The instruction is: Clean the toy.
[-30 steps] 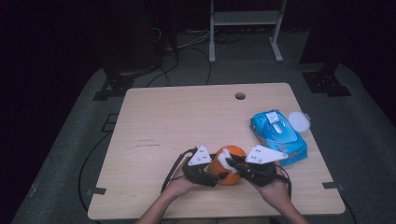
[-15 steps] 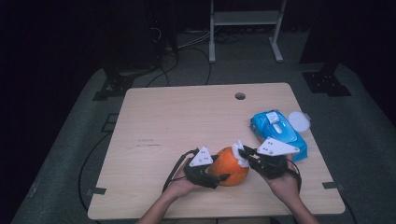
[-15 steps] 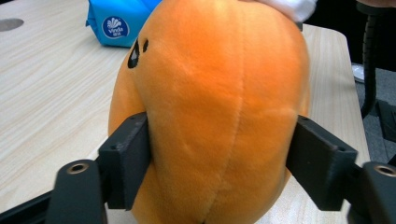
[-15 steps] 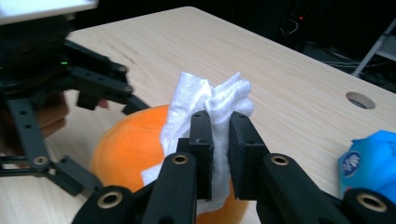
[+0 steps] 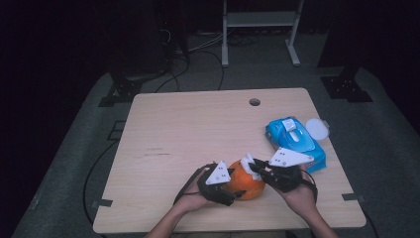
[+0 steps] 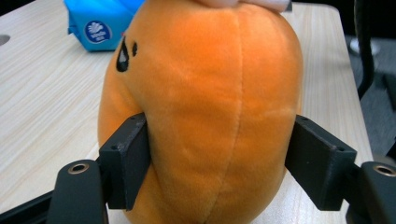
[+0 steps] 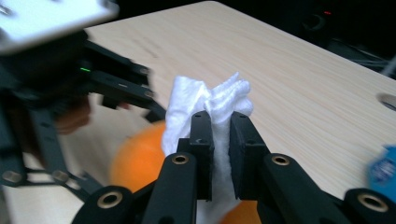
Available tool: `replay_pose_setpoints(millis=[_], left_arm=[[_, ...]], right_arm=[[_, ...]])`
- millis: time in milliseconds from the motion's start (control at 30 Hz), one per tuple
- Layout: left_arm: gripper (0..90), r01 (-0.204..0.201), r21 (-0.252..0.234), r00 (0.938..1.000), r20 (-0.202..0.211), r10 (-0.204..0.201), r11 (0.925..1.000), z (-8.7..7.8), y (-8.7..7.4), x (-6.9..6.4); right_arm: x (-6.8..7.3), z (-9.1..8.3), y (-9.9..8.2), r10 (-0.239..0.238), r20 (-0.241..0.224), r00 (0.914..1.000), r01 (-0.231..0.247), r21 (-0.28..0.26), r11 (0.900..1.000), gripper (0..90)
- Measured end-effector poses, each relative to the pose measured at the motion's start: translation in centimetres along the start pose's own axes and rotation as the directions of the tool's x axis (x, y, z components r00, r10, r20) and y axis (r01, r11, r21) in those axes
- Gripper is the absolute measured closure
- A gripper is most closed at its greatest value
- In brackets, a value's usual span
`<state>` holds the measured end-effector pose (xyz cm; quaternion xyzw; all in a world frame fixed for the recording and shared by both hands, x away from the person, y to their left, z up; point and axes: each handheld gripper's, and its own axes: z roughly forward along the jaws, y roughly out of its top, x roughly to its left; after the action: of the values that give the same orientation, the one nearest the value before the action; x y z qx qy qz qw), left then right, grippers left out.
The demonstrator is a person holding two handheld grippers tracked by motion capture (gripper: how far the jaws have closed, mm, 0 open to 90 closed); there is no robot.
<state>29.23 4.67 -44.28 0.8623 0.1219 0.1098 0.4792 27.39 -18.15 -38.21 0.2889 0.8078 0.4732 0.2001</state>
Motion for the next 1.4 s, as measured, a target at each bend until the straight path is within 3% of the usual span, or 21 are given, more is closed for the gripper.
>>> replay_pose_setpoints(millis=[33, 67, 167, 300, 467, 500, 533, 600, 700, 800, 933, 1067, 1167, 1300, 1400], left_arm=[[27.2, -0.041, 0.006, 0.9992, -0.003, 0.041, 0.9991, 0.1, 0.1, -0.4], [27.1, -0.056, 0.015, 0.9984, -0.006, 0.056, 0.9983, 0.2, 0.2, -0.6], [27.1, -0.045, 0.008, 0.9989, -0.011, 0.045, 0.9990, 0.1, 0.1, -0.6], [27.3, -0.071, 0.007, 0.9974, -0.011, 0.071, 0.9974, 0.2, 0.2, -0.8], [27.3, -0.085, 0.007, 0.9964, 0.003, 0.085, 0.9963, 0.3, 0.1, -0.9], [27.2, -0.085, 0.007, 0.9964, 0.003, 0.085, 0.9963, 0.3, 0.1, -0.9], [27.2, -0.095, 0.018, 0.9955, 0.009, 0.095, 0.9953, 0.4, 0.2, -0.9], [27.1, -0.095, 0.021, 0.9954, 0.014, 0.094, 0.9953, 0.4, 0.1, -0.9], [27.2, -0.079, 0.010, 0.9968, 0.010, 0.079, 0.9968, 0.0, -0.1, -0.5], [27.1, -0.036, -0.009, 0.9992, 0.015, 0.036, 0.9993, -0.2, -0.3, 0.1], [27.1, -0.012, -0.018, 0.9996, 0.026, 0.012, 0.9998, -0.3, -0.5, 0.5], [27.1, 0.037, -0.033, 0.9986, 0.038, -0.036, 0.9987, -0.6, -1.0, 1.1], [26.8, 0.079, -0.040, 0.9959, 0.047, -0.077, 0.9961, -0.9, -1.4, 1.8], [26.3, 0.156, -0.056, 0.9870, 0.049, -0.153, 0.9862, -1.1, -1.7, 2.6], [25.9, 0.162, -0.053, 0.9860, 0.048, -0.160, 0.9854, -1.0, -1.7, 2.7]], right_arm=[[0.4, 0.2, 0.1, -0.010, -0.036, 0.9993, 0.010, -0.004, 0.9999, 79.8], [0.8, 0.5, 0.3, -0.028, -0.058, 0.9979, 0.028, 0.002, 0.9996, 79.8], [1.2, 1.0, 0.4, -0.070, -0.044, 0.9966, 0.071, 0.023, 0.9972, 79.7], [-0.8, 0.7, 0.0, -0.002, -0.023, 0.9997, 0.002, 0.015, 0.9999, 79.5], [-2.1, 0.1, -0.5, 0.038, 0.028, 0.9989, -0.039, 0.021, 0.9990, 79.7], [-2.1, 0.1, -0.5, 0.038, 0.028, 0.9989, -0.039, 0.021, 0.9990, 79.7], [-1.9, 0.3, -0.5, 0.065, -0.009, 0.9978, -0.065, 0.013, 0.9978, 80.0], [-1.4, 0.6, -0.4, 0.043, -0.029, 0.9987, -0.043, 0.013, 0.9990, 80.0], [-1.3, 0.7, -0.4, 0.036, -0.026, 0.9990, -0.036, 0.018, 0.9992, 79.8], [-2.2, 0.5, -0.8, 0.058, -0.005, 0.9983, -0.058, 0.017, 0.9982, 79.7], [-3.5, 0.1, -1.7, 0.107, 0.014, 0.9941, -0.107, 0.020, 0.9940, 79.7], [-3.6, -0.2, -1.9, 0.105, 0.021, 0.9943, -0.105, 0.026, 0.9941, 79.7], [-3.0, -0.4, -1.6, 0.087, 0.005, 0.9962, -0.087, 0.010, 0.9962, 79.8], [-1.6, -0.6, -0.9, 0.056, -0.023, 0.9982, -0.057, -0.022, 0.9982, 79.9], [-0.4, -0.4, -0.4, 0.014, -0.046, 0.9989, -0.015, -0.027, 0.9995, 79.9]])
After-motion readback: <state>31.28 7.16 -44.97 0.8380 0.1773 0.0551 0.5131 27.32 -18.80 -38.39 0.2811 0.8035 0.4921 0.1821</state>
